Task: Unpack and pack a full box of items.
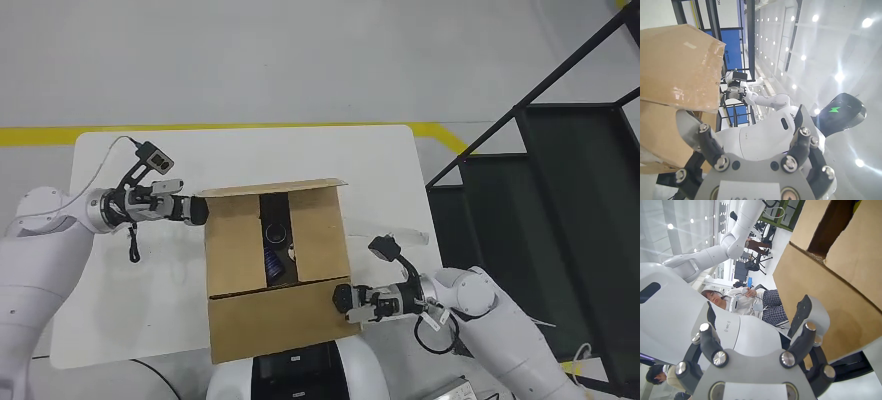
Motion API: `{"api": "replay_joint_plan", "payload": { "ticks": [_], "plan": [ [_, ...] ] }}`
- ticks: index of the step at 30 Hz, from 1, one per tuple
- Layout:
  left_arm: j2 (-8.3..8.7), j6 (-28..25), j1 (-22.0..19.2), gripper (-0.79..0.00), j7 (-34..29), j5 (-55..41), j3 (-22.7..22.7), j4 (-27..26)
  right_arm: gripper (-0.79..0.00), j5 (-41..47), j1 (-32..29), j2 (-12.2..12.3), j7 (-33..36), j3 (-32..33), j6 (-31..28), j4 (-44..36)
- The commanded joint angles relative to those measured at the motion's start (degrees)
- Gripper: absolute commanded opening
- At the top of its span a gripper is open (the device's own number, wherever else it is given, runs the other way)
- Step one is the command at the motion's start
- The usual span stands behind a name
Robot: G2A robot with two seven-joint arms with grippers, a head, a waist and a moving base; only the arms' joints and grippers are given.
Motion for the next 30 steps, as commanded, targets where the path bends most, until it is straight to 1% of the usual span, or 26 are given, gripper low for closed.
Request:
{"api": "replay_joint_plan", "payload": {
  "ticks": [1, 6, 15, 18, 20, 24, 28, 30],
  "plan": [
    [-0.99, -0.2, -1.9, 0.0, 0.3, -0.2, 0.9, 1.8, 0.0, 0.5, -0.4, 0.2, -0.3, 0.9, -0.3, 0.2],
    [-3.99, -4.0, -6.9, 0.0, 4.0, 3.0, 4.9, 7.4, 0.0, 1.2, -1.7, 0.7, -1.2, 2.5, -1.2, 0.1],
    [-10.34, -11.4, -14.7, 0.0, 17.2, 8.8, 11.8, 19.8, 0.0, 1.4, -3.7, 1.2, -2.1, 4.4, -1.8, -0.4],
    [-12.05, -11.2, -17.0, 0.0, 20.9, 13.9, 14.3, 23.5, 0.0, 1.6, -4.1, 1.4, -2.1, 4.8, -2.0, -0.3],
    [-13.18, -9.8, -18.3, 0.0, 24.3, 18.7, 16.4, 25.4, 0.0, 1.7, -4.2, 1.4, -2.2, 4.9, -2.0, -0.3],
    [-15.27, -7.6, -20.0, 0.0, 28.2, 26.3, 19.9, 28.4, 0.0, 1.9, -4.3, 1.6, -2.2, 5.0, -2.1, -0.3],
    [-16.71, -7.0, -21.2, 0.0, 29.6, 30.8, 21.6, 31.2, 0.0, 2.1, -4.3, 1.7, -2.1, 5.0, -2.1, -0.6],
    [-17.12, -7.4, -21.8, 0.0, 28.8, 32.1, 22.0, 32.4, 0.0, 1.9, -4.2, 1.7, -2.1, 5.0, -2.0, -0.6]
  ]
}}
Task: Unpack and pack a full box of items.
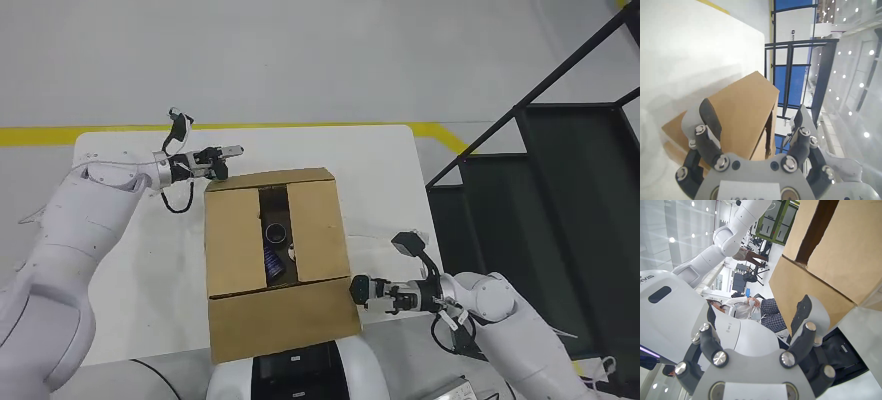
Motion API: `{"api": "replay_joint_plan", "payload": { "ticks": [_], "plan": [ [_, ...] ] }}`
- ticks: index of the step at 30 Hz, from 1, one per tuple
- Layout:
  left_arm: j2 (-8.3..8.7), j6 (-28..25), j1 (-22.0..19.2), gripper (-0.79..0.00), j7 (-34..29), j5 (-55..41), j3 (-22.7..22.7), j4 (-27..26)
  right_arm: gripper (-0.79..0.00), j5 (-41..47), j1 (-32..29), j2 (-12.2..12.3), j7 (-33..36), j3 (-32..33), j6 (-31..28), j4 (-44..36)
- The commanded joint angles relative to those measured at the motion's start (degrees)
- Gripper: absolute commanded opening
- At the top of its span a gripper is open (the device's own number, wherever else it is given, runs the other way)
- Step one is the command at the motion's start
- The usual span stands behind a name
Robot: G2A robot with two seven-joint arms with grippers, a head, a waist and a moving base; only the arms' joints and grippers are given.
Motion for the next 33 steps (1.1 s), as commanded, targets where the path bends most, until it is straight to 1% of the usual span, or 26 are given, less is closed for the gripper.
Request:
{"api": "replay_joint_plan", "payload": {
  "ticks": [1, 3, 5, 9, 10, 11, 14, 17, 19, 22, 25, 28, 30, 33],
  "plan": [
    [-0.28, -0.7, -0.6, 0.0, -1.5, 0.7, 0.0, 1.4, 0.0, -0.3, 0.2, 0.1, 0.0, 0.0, 0.3, -0.1],
    [-0.21, -2.2, -1.0, 0.0, -2.8, -1.6, -1.4, 3.2, 0.0, -0.4, 0.5, 0.1, -0.3, 0.0, 0.9, -0.3],
    [0.19, -4.1, -1.3, 0.0, -5.9, -5.9, -3.7, 4.7, 0.0, -1.2, 1.2, 0.1, -1.1, 0.1, 2.2, -0.7],
    [1.94, -7.7, -1.7, 0.0, -13.7, -13.9, -8.8, 7.2, 0.0, -5.3, 4.0, 0.0, -4.6, -0.5, 6.7, -2.4],
    [2.31, -7.9, -1.7, 0.0, -14.5, -14.8, -9.5, 7.4, 0.0, -6.0, 4.6, -0.1, -5.4, -0.8, 7.5, -2.6],
    [3.11, -7.2, -1.3, 0.0, -15.2, -16.1, -10.8, 6.5, 0.0, -7.4, 5.9, -0.3, -7.0, -1.5, 9.6, -3.0],
    [5.59, -5.4, 1.1, 0.0, -16.9, -17.8, -13.8, 2.4, 0.0, -10.3, 9.4, -0.8, -10.4, -3.8, 13.9, -3.8],
    [8.74, -3.5, 5.2, 0.0, -18.8, -17.8, -17.1, -3.6, 0.0, -14.9, 13.1, -1.4, -12.8, -7.3, 21.2, -4.4],
    [10.97, -1.9, 8.6, 0.0, -20.4, -17.8, -19.8, -8.1, 0.0, -18.0, 15.5, -1.9, -14.4, -10.6, 26.2, -5.2],
    [14.18, 0.1, 14.2, 0.0, -22.4, -16.6, -23.8, -15.1, 0.0, -19.5, 18.6, -3.1, -16.5, -15.8, 31.0, -5.0],
    [16.86, 1.9, 19.6, 0.0, -24.3, -15.8, -27.9, -21.4, 0.0, -19.8, 21.4, -4.3, -17.9, -20.7, 34.8, -4.0],
    [18.77, 3.9, 24.2, 0.0, -26.2, -17.0, -31.4, -26.7, 0.0, -19.3, 24.2, -5.5, -18.9, -24.6, 37.4, -2.0],
    [19.62, 5.0, 26.7, 0.0, -27.4, -18.5, -33.5, -29.2, 0.0, -18.2, 26.0, -6.2, -19.2, -26.5, 37.7, -0.4],
    [19.73, 5.2, 27.1, 0.0, -27.6, -18.9, -33.8, -29.6, 0.0, -18.0, 26.6, -6.4, -19.3, -26.9, 37.6, 0.2]
  ]
}}
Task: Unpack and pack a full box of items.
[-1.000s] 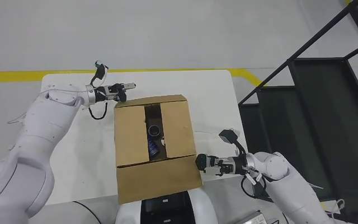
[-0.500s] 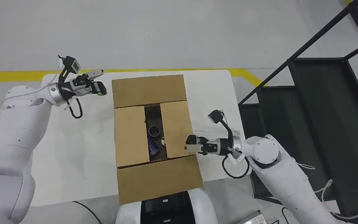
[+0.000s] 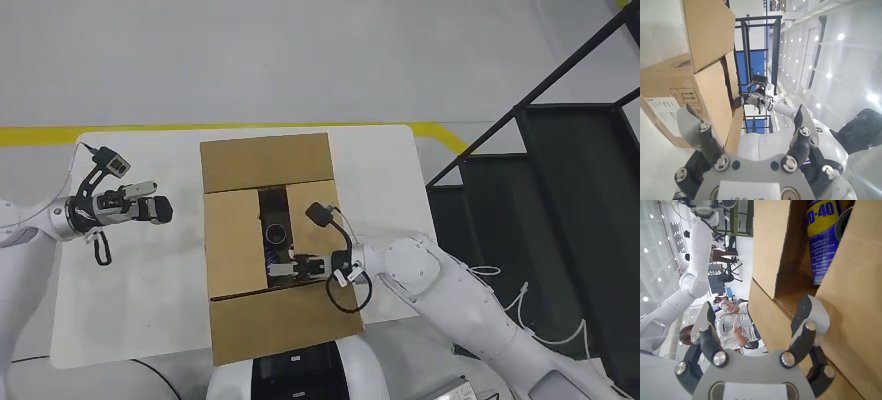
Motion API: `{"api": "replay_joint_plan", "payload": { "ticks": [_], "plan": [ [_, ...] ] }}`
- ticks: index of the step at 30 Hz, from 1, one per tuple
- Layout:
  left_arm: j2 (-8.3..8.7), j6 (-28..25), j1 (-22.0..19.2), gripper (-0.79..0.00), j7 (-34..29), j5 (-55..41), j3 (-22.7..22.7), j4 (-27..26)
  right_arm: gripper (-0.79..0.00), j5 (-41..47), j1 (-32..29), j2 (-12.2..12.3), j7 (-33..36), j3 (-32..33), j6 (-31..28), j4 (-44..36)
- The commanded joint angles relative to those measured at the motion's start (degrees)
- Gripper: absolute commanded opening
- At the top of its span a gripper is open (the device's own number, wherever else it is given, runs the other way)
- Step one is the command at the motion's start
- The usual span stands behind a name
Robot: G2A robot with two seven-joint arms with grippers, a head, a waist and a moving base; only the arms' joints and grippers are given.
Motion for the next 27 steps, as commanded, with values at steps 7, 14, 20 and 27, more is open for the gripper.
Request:
{"api": "replay_joint_plan", "payload": {
  "ticks": [7, 14, 20, 27],
  "plan": [
    [-0.04, -0.1, -0.2, 0.0, 0.1, 0.2, 0.1, 0.2, 0.0, 0.0, -0.1, 0.0, 0.0, 0.1, 0.0, -0.1],
    [-0.05, 0.1, 0.0, 0.0, 0.6, 0.2, 0.1, 0.2, 0.0, 0.0, -0.1, 0.0, 0.0, 0.1, 0.0, -0.1],
    [0.58, 0.9, 1.0, 0.0, 5.1, 4.6, -1.7, -3.1, 0.0, -1.3, 4.0, -1.6, -0.8, -4.2, 4.2, -0.3],
    [1.8, 0.7, 3.5, 0.0, 7.0, 7.3, -5.8, -4.5, 0.0, 1.9, 9.8, -4.8, -2.3, -10.2, 5.4, 7.1]
  ]
}}
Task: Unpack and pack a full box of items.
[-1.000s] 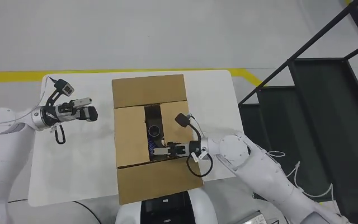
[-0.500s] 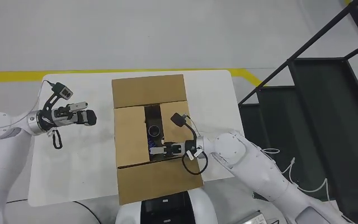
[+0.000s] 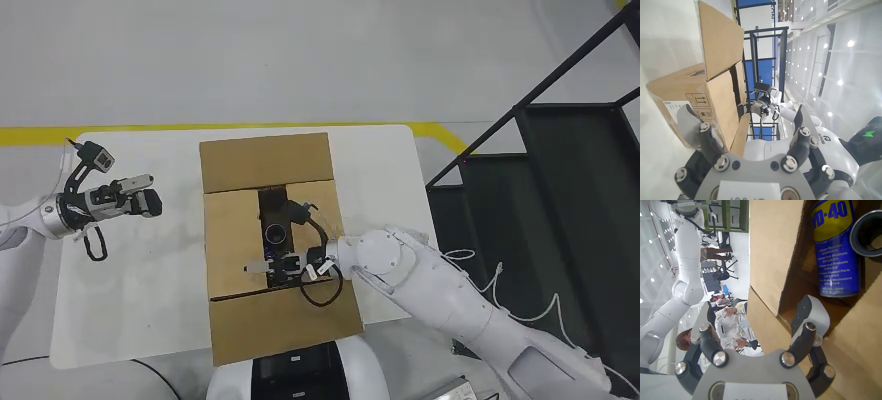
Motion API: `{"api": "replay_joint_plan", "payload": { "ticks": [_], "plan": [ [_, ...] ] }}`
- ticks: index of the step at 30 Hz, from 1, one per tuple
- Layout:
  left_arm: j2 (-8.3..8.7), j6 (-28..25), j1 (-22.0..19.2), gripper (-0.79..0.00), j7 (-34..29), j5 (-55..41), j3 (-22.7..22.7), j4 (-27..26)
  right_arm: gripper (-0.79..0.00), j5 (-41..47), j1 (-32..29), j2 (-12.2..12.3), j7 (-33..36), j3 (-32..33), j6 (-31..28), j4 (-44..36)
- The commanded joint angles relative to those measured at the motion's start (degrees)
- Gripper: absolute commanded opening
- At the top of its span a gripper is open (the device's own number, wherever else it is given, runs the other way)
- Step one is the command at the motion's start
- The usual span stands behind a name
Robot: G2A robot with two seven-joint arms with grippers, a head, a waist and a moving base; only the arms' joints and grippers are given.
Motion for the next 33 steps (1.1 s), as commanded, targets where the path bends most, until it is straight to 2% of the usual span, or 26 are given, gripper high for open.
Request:
{"api": "replay_joint_plan", "payload": {
  "ticks": [1, 5, 8, 12, 16, 20, 27, 30, 33],
  "plan": [
    [0.36, 0.3, 0.9, 0.0, 0.1, -0.3, -1.4, 0.1, 0.0, 1.2, 1.2, -0.8, 0.5, -1.4, -0.6, 1.8],
    [0.74, 1.0, 1.7, 0.0, 0.7, -0.8, -3.3, -0.1, 0.0, 2.7, 3.6, -2.5, 2.3, -4.4, -3.7, 3.6],
    [0.85, 1.3, 2.4, 0.0, 1.0, -2.2, -4.4, -0.6, 0.0, 4.2, 5.0, -3.6, 4.1, -5.9, -8.4, 3.5],
    [0.87, 1.5, 3.5, 0.0, 1.5, -4.0, -5.4, -2.0, 0.0, 2.3, 6.6, -4.7, 2.9, -7.1, -12.6, 2.2],
    [0.83, 1.8, 4.6, 0.0, 1.6, -6.5, -6.5, -3.7, 0.0, 0.7, 9.1, -6.6, 0.3, -9.3, -11.7, 1.0],
    [0.96, 1.8, 5.9, 0.0, 0.9, -8.6, -8.1, -5.6, 0.0, -1.5, 13.0, -9.7, -3.0, -13.5, -10.6, 2.2],
    [1.33, 3.2, 8.9, 0.0, -1.1, -13.1, -11.7, -9.0, 0.0, 0.1, 18.7, -16.6, -4.5, -20.8, -8.6, 11.9],
    [1.32, 4.4, 9.7, 0.0, -3.2, -15.5, -12.4, -10.1, 0.0, 0.5, 19.9, -18.7, -4.9, -22.1, -8.6, 15.1],
    [1.52, 7.2, 9.8, 0.0, -4.4, -12.2, -11.8, -10.5, 0.0, -0.2, 20.5, -20.7, -6.4, -22.9, -8.7, 17.4]
  ]
}}
